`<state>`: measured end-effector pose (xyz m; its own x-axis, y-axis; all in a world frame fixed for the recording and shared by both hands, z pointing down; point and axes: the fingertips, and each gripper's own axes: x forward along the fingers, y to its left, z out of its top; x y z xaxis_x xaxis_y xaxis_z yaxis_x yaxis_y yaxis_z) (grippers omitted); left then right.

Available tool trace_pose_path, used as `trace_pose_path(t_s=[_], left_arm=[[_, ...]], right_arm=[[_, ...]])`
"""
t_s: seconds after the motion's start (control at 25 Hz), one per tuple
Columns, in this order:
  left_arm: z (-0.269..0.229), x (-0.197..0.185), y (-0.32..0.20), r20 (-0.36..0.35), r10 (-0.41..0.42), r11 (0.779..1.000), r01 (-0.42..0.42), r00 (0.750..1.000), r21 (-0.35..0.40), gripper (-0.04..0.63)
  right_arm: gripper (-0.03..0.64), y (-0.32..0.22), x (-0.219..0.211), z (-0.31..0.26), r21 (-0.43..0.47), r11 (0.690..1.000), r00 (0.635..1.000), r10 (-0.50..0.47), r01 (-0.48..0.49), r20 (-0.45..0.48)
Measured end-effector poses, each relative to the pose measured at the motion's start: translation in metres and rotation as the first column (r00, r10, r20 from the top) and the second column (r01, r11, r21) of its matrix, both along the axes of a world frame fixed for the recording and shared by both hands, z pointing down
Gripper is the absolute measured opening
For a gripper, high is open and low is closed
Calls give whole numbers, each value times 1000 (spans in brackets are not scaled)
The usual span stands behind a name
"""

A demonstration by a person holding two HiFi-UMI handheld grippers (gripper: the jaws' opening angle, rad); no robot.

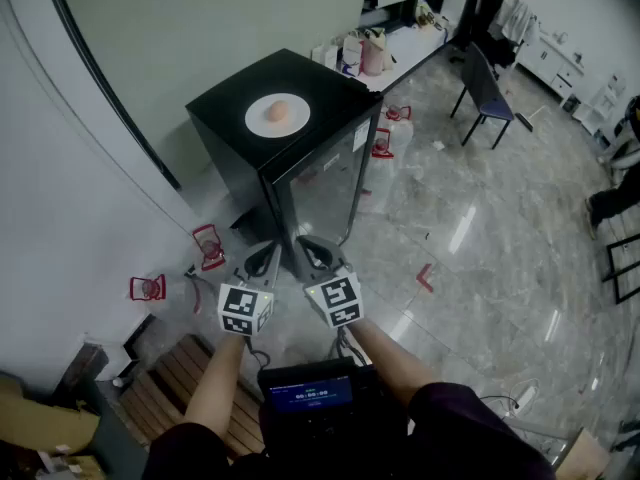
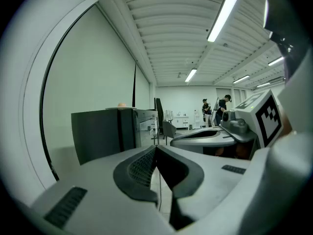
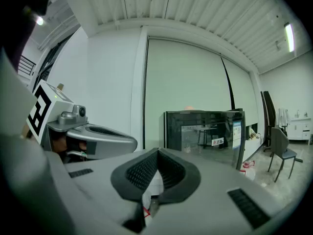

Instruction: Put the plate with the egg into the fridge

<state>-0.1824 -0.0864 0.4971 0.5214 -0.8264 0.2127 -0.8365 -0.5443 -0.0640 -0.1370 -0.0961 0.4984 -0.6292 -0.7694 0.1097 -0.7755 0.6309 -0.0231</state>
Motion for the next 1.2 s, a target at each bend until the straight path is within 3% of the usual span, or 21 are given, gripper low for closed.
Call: trace_pose_path(t_s=[0.64, 1.0, 1.2], left_arm=[[10, 2, -13, 2, -15, 1000, 15, 1000, 21, 11], [39, -18, -37, 0, 91, 996, -91, 996, 16, 11], [52, -41, -57, -30, 201, 979, -201, 979, -4, 11]], right_arm=[[8, -9, 4, 3, 21, 999, 999, 48, -49, 16], [8, -26, -18, 42, -21, 983, 984, 180, -180, 4], [8, -43, -38, 55, -37, 942, 943, 333, -334, -25]])
